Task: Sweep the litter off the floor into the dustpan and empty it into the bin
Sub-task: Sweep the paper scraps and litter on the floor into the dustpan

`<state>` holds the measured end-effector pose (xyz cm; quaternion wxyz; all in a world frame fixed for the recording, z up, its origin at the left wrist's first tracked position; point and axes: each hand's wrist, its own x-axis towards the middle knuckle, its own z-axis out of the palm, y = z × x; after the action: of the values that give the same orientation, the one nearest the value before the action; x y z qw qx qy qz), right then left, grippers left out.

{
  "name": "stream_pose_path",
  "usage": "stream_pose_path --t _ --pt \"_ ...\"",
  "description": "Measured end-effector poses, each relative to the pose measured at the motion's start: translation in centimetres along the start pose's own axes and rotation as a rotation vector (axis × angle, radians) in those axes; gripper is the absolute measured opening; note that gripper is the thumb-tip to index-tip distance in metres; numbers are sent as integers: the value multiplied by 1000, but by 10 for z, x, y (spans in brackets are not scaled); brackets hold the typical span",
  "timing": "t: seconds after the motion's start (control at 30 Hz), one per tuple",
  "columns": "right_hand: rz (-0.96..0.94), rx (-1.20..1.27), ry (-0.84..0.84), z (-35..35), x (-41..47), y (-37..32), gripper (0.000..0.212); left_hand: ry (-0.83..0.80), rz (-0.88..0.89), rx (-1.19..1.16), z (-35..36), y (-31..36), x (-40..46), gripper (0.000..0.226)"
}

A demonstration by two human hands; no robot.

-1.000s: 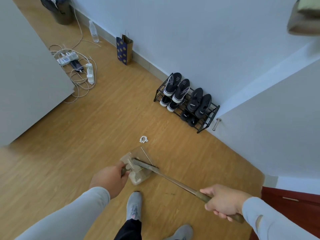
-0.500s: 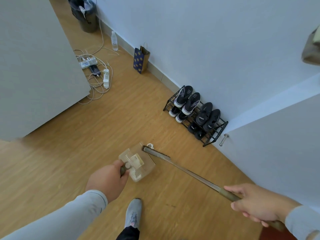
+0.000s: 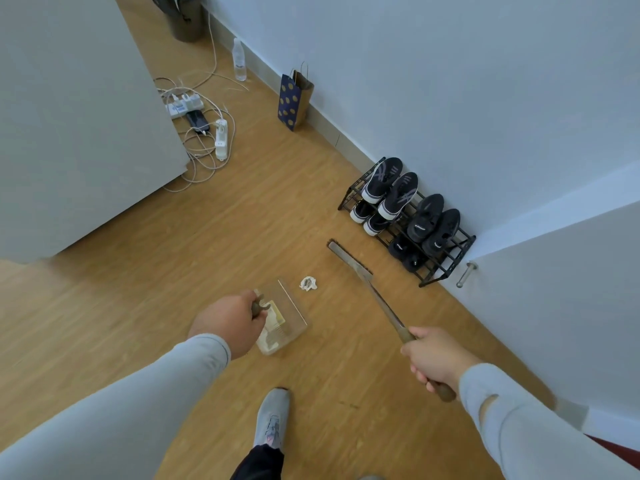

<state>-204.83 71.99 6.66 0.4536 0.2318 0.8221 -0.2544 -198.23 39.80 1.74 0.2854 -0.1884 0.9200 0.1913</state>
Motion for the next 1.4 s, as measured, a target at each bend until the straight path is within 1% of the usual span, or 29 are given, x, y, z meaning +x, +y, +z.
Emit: stream_pose_path --t 0.1,0.17,0.27,0.33,0.43,0.53,0.63,0.73,0.87,0.9,0.97,1.03,1.1,1.13,1.23,1.3,1.4 --pt "20 -35 7 34 33 -10 58 4 4 18 -2 2 16 24" --pt "57 -77 -13 58 41 -9 56 11 8 14 1 2 18 25" --pt "42 -183 -108 83 23 2 65 17 15 32 4 2 18 27" --pt "65 -193 -191 81 3 10 68 20 15 35 2 1 18 28" --pt "74 -155 -251 45 -23 20 64 16 23 28 -2 2 17 27" --pt "81 -53 -213 -3 -39 28 62 19 28 24 -4 5 14 26" --pt "81 -11 -156 -20 -43 26 64 23 24 7 -4 2 13 26" --pt "16 -60 -89 -10 -25 18 65 22 28 16 -3 1 14 27" --pt "-8 -163 -16 29 12 4 64 36 29 30 1 3 13 26" --pt "-12 -193 -31 43 16 3 61 42 27 33 2 3 13 27" --pt "-4 -233 -121 65 10 5 56 47 24 39 3 3 13 28" --pt "35 -222 -238 70 -4 9 62 38 21 46 2 3 15 28" --pt "79 -178 -320 52 -17 16 68 34 18 43 1 4 16 27" --pt "88 -127 -329 35 -21 19 68 34 19 41 0 5 16 27" --pt "116 63 -317 -20 -32 28 63 33 25 37 -1 5 13 22" --pt "136 148 -289 -45 -39 31 60 35 29 33 1 4 12 22" --pt "104 140 -208 -55 -43 31 61 39 30 38 2 3 12 25"
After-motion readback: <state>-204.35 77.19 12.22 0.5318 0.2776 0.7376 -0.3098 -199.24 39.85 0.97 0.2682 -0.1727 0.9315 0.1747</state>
